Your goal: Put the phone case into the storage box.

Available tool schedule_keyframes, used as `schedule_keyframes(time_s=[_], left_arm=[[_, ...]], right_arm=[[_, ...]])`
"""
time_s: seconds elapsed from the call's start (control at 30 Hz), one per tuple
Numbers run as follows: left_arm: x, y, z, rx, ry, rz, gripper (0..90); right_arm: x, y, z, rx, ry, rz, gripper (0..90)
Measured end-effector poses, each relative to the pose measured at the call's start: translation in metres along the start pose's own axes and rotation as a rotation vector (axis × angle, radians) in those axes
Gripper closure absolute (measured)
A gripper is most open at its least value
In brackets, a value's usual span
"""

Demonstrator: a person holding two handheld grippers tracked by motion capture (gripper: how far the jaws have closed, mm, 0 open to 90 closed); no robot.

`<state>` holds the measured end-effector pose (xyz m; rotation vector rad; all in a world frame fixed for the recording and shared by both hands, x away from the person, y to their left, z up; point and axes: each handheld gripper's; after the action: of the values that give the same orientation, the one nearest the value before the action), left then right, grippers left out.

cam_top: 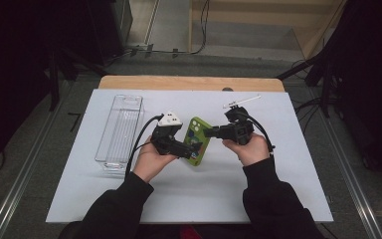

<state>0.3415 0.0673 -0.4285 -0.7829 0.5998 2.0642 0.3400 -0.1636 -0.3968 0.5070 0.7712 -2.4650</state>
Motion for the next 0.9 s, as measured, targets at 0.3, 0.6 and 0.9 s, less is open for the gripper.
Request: schedule_keyframes(time_s=[0.3, 0.6, 0.9], left_arm=[[0.000, 0.003, -0.007, 0.008, -0.006, 0.013, 0.2], [-0.001, 0.005, -0.012, 0.021, -0.006, 0.049, 0.3], [-0.001, 0.008, -0.015, -0.018, -0.010, 0.034, 0.6]], right_arm=[[0.000, -0.004, 0.001, -0.012, -0.001, 0.005, 74.7], [-0.001, -0.006, 0.000, -0.022, -0.003, 0.001, 74.7], [-0.001, -0.011, -0.002, -0.028, -0.005, 0.005, 74.6]])
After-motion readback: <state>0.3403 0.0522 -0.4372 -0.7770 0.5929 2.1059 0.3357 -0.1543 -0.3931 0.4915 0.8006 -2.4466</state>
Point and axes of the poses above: each handheld gripper's, and its own axes: z roughly backward along the jaws, x roughly out of its underside, y roughly to its right, and after that the axes turned 10 degrees about -y, right-handed
